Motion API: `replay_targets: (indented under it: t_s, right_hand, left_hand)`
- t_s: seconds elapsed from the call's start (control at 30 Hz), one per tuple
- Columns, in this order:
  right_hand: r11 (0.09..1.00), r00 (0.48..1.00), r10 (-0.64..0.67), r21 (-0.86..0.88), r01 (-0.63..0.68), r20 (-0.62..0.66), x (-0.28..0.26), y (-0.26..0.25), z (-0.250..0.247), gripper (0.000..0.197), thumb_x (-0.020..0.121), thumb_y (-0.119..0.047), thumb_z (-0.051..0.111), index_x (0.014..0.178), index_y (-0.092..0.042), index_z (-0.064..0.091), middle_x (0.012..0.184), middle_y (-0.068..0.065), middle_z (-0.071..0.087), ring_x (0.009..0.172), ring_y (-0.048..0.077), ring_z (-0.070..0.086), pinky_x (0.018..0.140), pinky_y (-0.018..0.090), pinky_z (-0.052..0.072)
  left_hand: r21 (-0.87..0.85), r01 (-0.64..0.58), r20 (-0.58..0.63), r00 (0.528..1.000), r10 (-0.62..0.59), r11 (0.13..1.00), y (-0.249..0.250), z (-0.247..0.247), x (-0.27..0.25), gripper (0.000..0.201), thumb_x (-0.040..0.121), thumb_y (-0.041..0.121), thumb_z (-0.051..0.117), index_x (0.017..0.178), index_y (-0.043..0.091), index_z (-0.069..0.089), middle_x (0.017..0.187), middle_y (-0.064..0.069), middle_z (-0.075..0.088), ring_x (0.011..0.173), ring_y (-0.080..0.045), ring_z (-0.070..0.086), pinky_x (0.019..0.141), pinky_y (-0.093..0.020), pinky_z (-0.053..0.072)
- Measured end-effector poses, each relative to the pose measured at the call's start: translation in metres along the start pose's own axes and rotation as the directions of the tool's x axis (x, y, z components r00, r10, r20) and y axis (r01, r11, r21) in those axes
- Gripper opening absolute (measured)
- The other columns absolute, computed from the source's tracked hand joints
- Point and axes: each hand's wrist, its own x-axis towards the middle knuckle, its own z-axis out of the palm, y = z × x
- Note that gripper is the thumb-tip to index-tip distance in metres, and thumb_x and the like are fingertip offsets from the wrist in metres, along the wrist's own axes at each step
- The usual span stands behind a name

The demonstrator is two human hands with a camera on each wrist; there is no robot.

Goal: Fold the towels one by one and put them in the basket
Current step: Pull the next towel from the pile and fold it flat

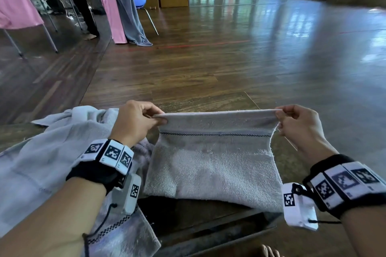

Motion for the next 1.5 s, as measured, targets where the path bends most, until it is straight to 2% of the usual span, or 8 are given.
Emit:
replay_targets:
  t_s: [0.3, 0.5, 0.7, 0.8, 0.93, 1.13, 1.3, 1.5]
  right_hand:
    - [1.000, 0.993, 0.029, 0.005, -0.030, 0.114, 0.007, 0.003, -0.005, 0.015, 0.096, -0.023, 0.061, 0.085, -0.021, 0.071, 0.089, 0.002, 0.072, 0.089, 0.029, 0.069, 0.093, 0.053, 0.057]
    - [0.954, 0.910, 0.072, -0.294, 0.057, 0.408, 0.001, 0.007, -0.019, 0.037, 0.090, -0.005, 0.055, 0.062, -0.024, 0.071, 0.069, 0.002, 0.066, 0.069, 0.022, 0.058, 0.067, 0.036, 0.051]
    - [0.721, 0.810, 0.079, -0.594, 0.356, 0.581, -0.020, 0.005, -0.023, 0.019, 0.090, -0.019, 0.060, 0.075, -0.029, 0.066, 0.099, -0.001, 0.062, 0.098, 0.022, 0.057, 0.090, 0.038, 0.049]
    - [0.684, 0.727, 0.120, -0.587, 0.433, 0.676, -0.025, 0.003, -0.018, 0.014, 0.095, -0.025, 0.064, 0.083, -0.032, 0.065, 0.103, -0.007, 0.055, 0.100, 0.016, 0.053, 0.094, 0.036, 0.045]
    - [0.643, 0.677, 0.181, -0.607, 0.467, 0.713, -0.025, 0.002, -0.012, 0.022, 0.094, -0.020, 0.066, 0.075, -0.032, 0.067, 0.075, -0.018, 0.058, 0.073, -0.001, 0.054, 0.061, 0.011, 0.038]
    - [0.768, 0.908, -0.252, -0.502, 0.398, 0.335, -0.015, -0.011, -0.008, 0.014, 0.087, -0.012, 0.067, 0.079, -0.019, 0.075, 0.082, 0.000, 0.066, 0.080, 0.020, 0.061, 0.064, 0.023, 0.040]
    - [0.774, 0.764, -0.626, -0.243, 0.585, -0.153, -0.010, -0.028, -0.013, 0.013, 0.092, -0.016, 0.061, 0.089, -0.027, 0.068, 0.104, -0.008, 0.057, 0.092, 0.009, 0.054, 0.083, 0.016, 0.036]
    - [0.853, 0.869, -0.494, -0.190, 0.485, 0.001, 0.006, 0.010, -0.023, 0.016, 0.097, -0.017, 0.063, 0.090, -0.031, 0.065, 0.109, -0.006, 0.067, 0.101, 0.018, 0.063, 0.084, 0.033, 0.049]
  left_hand:
    - [-0.093, 0.103, 0.154, 0.984, -0.088, 0.990, -0.003, 0.006, 0.003, 0.016, 0.075, 0.023, 0.085, 0.072, 0.018, 0.070, 0.067, -0.002, 0.072, 0.063, -0.010, 0.061, 0.065, -0.031, 0.049]
    - [-0.091, 0.161, 0.458, 0.883, -0.102, 0.983, 0.005, -0.003, -0.003, 0.011, 0.079, 0.022, 0.082, 0.076, 0.017, 0.073, 0.066, 0.003, 0.069, 0.064, -0.007, 0.062, 0.058, -0.021, 0.049]
    - [0.238, -0.024, 0.593, 0.795, -0.125, 0.971, 0.010, 0.008, -0.008, 0.015, 0.071, 0.033, 0.088, 0.070, 0.027, 0.074, 0.121, 0.007, 0.065, 0.108, -0.008, 0.057, 0.098, -0.035, 0.042]
    - [0.254, 0.006, 0.657, 0.733, -0.177, 0.967, 0.012, 0.012, -0.007, 0.016, 0.071, 0.032, 0.088, 0.076, 0.021, 0.077, 0.098, -0.008, 0.075, 0.084, -0.008, 0.060, 0.086, -0.038, 0.050]
    - [0.350, -0.019, 0.624, 0.750, -0.218, 0.936, 0.018, 0.016, -0.004, 0.014, 0.070, 0.031, 0.087, 0.079, 0.021, 0.081, 0.074, 0.002, 0.076, 0.069, -0.009, 0.064, 0.073, -0.035, 0.054]
    - [0.196, -0.165, 0.360, 0.929, 0.085, 0.967, 0.047, 0.014, 0.003, 0.007, 0.077, 0.023, 0.084, 0.080, 0.019, 0.079, 0.078, 0.000, 0.075, 0.074, -0.021, 0.067, 0.074, -0.039, 0.055]
    - [0.211, -0.411, -0.163, 0.880, 0.446, 0.887, 0.064, 0.003, 0.016, 0.016, 0.082, 0.021, 0.079, 0.094, 0.011, 0.078, 0.109, 0.003, 0.073, 0.104, -0.020, 0.061, 0.094, -0.037, 0.047]
    - [0.165, -0.330, 0.032, 0.944, 0.330, 0.929, 0.028, 0.003, 0.009, 0.016, 0.077, 0.014, 0.082, 0.092, 0.008, 0.078, 0.113, -0.001, 0.072, 0.104, -0.019, 0.067, 0.096, -0.027, 0.049]
